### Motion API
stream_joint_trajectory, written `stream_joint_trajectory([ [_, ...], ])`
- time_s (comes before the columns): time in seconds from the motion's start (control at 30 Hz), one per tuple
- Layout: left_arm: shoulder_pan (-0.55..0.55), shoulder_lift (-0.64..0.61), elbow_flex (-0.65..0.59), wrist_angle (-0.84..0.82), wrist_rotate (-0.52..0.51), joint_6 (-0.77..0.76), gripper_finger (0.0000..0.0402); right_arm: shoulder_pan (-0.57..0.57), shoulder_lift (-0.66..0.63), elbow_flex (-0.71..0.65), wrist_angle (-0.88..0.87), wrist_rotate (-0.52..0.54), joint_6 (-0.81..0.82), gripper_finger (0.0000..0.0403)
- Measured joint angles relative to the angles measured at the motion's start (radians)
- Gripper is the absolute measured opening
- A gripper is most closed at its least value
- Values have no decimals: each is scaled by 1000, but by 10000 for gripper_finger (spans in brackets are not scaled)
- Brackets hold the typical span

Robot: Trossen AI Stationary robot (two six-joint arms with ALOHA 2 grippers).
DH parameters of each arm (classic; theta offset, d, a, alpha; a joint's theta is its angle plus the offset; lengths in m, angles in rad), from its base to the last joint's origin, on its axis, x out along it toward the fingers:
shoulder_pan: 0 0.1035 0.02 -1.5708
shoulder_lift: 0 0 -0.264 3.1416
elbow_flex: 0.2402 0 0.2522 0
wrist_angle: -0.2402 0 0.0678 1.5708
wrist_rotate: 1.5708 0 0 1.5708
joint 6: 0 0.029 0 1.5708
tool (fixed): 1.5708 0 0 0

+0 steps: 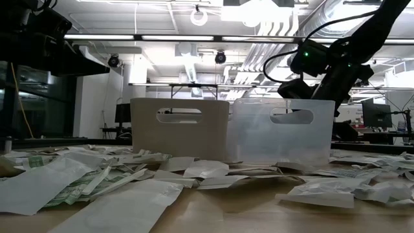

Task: Pick & Place First Aid Supplies
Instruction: Put the blue alcohol pad into the black bin

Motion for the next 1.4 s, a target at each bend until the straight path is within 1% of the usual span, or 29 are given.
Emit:
stream_joint_trajectory([
  [0.27, 0, 0, 0, 0, 0, 0, 189, 9, 45, 0, 45, -12, 4, 103],
  [0.4, 0, 0, 0, 0, 0, 0, 189, 9, 64, 0, 67, -25, 18, 95],
  [0.53, 0, 0, 0, 0, 0, 0, 189, 9, 64, 0, 65, -14, 18, 67],
  [0.67, 0, 0, 0, 0, 0, 0, 189, 9, 65, 0, 64, -13, 18, 14],
  [0.7, 0, 0, 0, 0, 0, 0, 189, 9, 65, 0, 64, -13, 17, 8],
  [0.87, 0, 0, 0, 0, 0, 0, 189, 9, 62, 0, 64, -13, 13, 3],
  [1.03, 0, 0, 0, 0, 0, 0, 189, 9, 9, 0, 43, -16, 15, 1],
  [1.27, 0, 0, 0, 0, 0, 0, 189, 8, -100, 0, -115, -5, 0, 1],
  [1.4, 0, 0, 0, 0, 0, 0, 189, 8, -188, 0, -186, -2, -7, 0],
])
